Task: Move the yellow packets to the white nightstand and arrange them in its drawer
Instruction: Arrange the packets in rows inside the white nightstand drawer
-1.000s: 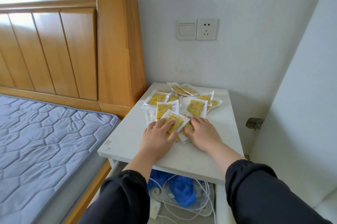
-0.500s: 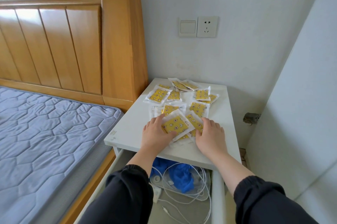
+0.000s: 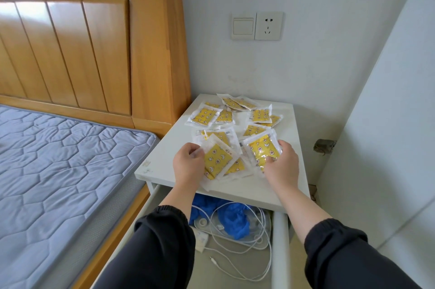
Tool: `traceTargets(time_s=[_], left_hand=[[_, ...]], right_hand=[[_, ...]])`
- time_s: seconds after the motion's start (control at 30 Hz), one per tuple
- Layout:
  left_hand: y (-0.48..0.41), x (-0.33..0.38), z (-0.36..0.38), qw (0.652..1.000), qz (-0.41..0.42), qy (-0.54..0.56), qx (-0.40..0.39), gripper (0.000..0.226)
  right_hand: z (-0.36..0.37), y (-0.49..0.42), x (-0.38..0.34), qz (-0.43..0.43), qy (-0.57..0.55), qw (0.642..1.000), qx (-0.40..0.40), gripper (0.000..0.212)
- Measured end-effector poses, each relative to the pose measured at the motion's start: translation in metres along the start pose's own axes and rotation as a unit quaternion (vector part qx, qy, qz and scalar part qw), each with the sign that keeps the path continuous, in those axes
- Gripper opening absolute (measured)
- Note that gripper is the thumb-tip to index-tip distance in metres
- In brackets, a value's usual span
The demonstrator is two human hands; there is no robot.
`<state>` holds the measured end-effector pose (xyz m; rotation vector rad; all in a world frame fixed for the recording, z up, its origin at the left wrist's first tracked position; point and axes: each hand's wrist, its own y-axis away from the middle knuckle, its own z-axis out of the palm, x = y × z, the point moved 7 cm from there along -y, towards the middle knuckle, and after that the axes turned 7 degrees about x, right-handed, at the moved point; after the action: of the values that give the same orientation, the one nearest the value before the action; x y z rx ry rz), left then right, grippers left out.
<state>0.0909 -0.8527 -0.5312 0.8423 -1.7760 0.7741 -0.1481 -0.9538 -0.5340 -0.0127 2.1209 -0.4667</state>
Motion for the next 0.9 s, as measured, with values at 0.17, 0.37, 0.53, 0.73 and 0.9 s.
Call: traceTargets(time_s=[0.17,0.37,0.53,0.73,0.9], left_hand=[[-0.004,-0.006,-0.011,0.997,-0.044,0.042,0.049,0.012],[-0.008,-0.013,-0.013,0.991,-0.083,0.087,0.058,0.027],[-0.014,-0.020,-0.012,0.986,-0.113,0.111,0.044,0.025],[-0.019,-0.024,-0.010,0.985,-0.116,0.127,0.008,0.033],[-0.022,-0.028,-0.008,0.975,-0.134,0.172,-0.025,0.024]], right_hand=[[0.000,-0.001,-0.003,-0.019,0.046,0.999,0.020,0.045],[0.018,0.015,-0.059,-0.305,0.155,0.940,-0.006,0.045],[0.078,0.023,-0.080,-0.321,0.250,0.855,-0.321,0.076],[0.083,0.011,-0.091,-0.332,0.281,0.866,-0.248,0.020],[0.063,-0.009,-0.087,-0.251,0.214,0.931,-0.159,0.033]])
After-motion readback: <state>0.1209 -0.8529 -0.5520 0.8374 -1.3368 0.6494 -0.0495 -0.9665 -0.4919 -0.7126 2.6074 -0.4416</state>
